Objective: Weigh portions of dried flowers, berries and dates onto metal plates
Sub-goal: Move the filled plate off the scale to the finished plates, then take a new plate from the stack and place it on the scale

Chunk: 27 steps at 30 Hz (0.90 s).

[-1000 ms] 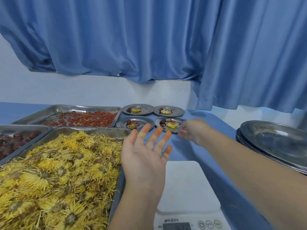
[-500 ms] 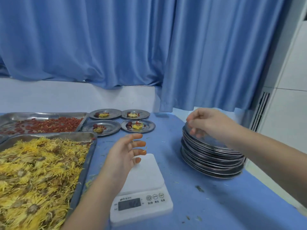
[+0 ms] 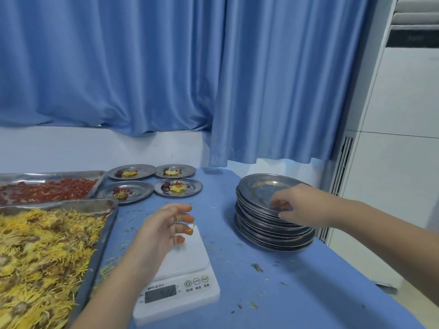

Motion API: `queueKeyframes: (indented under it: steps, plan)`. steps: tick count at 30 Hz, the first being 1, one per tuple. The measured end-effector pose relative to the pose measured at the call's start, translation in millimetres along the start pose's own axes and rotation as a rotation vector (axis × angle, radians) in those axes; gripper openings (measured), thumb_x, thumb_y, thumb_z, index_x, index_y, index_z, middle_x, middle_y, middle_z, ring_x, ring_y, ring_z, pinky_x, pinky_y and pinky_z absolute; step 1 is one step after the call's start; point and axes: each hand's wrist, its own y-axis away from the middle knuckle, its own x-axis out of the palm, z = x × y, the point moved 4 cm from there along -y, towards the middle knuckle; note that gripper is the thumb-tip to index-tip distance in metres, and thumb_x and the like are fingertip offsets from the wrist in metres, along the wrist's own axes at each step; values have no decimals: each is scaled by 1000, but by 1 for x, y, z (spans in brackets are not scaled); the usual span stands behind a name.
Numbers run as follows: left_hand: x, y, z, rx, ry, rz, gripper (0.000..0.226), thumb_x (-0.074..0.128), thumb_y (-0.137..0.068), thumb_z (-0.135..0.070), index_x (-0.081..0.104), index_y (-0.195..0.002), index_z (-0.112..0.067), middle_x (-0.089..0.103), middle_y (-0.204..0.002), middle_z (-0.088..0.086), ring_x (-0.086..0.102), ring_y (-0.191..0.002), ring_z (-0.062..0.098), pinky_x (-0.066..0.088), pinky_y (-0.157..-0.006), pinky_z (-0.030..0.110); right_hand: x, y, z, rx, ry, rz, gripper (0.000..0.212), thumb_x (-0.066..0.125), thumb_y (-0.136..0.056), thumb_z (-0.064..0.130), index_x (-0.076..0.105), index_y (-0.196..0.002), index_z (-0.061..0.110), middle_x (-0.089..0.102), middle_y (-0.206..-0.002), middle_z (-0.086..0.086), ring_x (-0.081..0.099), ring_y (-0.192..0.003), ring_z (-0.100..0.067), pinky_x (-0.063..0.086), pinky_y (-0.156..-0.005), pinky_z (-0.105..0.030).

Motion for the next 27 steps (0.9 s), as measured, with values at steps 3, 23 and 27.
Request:
queueKeyframes:
  steps: [3,23,27]
  plan:
    - [-1,0,1,0,-19,5,38,62,-73,-30,67,-101,-5,66,-81,9,60,-63,18,38,-63,32,1,-2,0,15,-10,-28,35,56,-81,23,58,-115,29,66,-105,13,61,-94,-12,50,-86,-29]
    - [-17,-6,1,50,-4,-67,38,52,-81,-35,68,-102,-9,67,-87,6,61,-67,17,40,-65,33,-20,14,17,-61,491,-625,13,72,-66,7,60,-67,8,56,-60,-5,53,-56,-28,22,-47,-28]
    - [-21,-6,-2,81,-2,-152,28,46,-95,-26,69,-101,-12,67,-91,3,62,-68,15,40,-67,33,-25,20,23,-98,465,-678,27,80,-54,0,54,-59,5,51,-55,-8,49,-45,-29,21,-42,-25]
